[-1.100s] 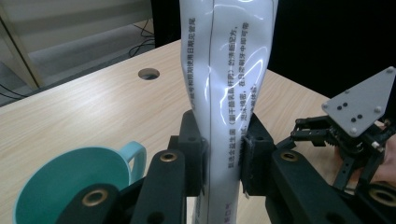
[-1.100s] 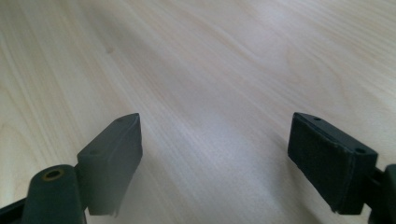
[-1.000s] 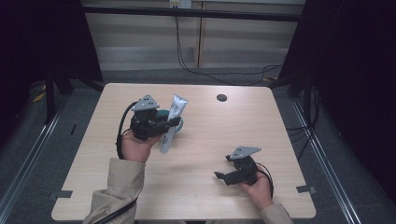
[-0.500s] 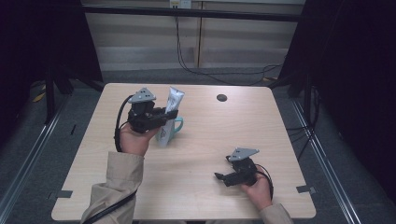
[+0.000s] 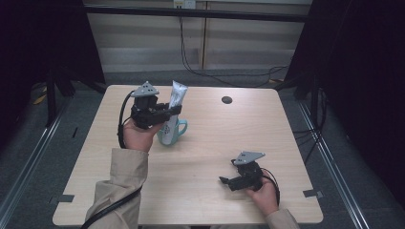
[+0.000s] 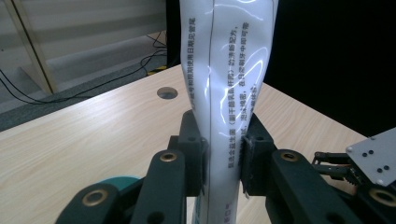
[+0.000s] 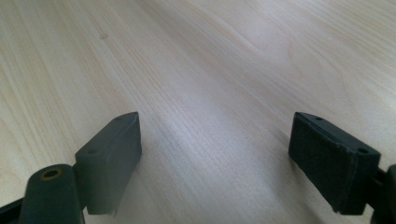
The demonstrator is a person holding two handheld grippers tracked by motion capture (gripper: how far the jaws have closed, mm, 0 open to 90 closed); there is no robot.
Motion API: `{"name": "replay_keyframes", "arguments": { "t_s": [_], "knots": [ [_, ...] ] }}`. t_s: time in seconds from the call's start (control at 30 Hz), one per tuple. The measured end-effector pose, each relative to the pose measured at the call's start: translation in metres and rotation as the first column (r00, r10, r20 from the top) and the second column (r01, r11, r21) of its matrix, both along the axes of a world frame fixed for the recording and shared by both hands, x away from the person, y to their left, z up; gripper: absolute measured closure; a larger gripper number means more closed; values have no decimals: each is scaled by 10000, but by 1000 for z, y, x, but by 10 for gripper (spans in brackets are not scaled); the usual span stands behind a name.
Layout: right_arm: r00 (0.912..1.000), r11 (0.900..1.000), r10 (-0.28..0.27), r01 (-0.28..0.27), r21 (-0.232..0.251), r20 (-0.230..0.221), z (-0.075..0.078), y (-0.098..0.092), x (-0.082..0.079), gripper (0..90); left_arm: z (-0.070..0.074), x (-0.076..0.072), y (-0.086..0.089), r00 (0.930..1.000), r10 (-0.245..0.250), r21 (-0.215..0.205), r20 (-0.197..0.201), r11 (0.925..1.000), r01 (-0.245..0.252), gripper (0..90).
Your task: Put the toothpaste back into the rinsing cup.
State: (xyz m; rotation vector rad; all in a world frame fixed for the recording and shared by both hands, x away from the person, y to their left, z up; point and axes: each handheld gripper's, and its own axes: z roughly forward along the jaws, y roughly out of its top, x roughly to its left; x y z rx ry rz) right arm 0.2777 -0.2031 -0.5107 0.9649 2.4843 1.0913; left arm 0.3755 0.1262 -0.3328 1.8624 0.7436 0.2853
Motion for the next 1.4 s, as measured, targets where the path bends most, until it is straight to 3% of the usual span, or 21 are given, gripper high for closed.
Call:
{"name": "replay_keyframes", "arguments": {
  "t_s": [1.4],
  "knots": [
    [9999, 9999, 123, -123, 1, 23, 0, -1, -1, 166, 2, 42, -5, 9987, 510, -272, 87, 9983, -508, 745]
  ]
}}
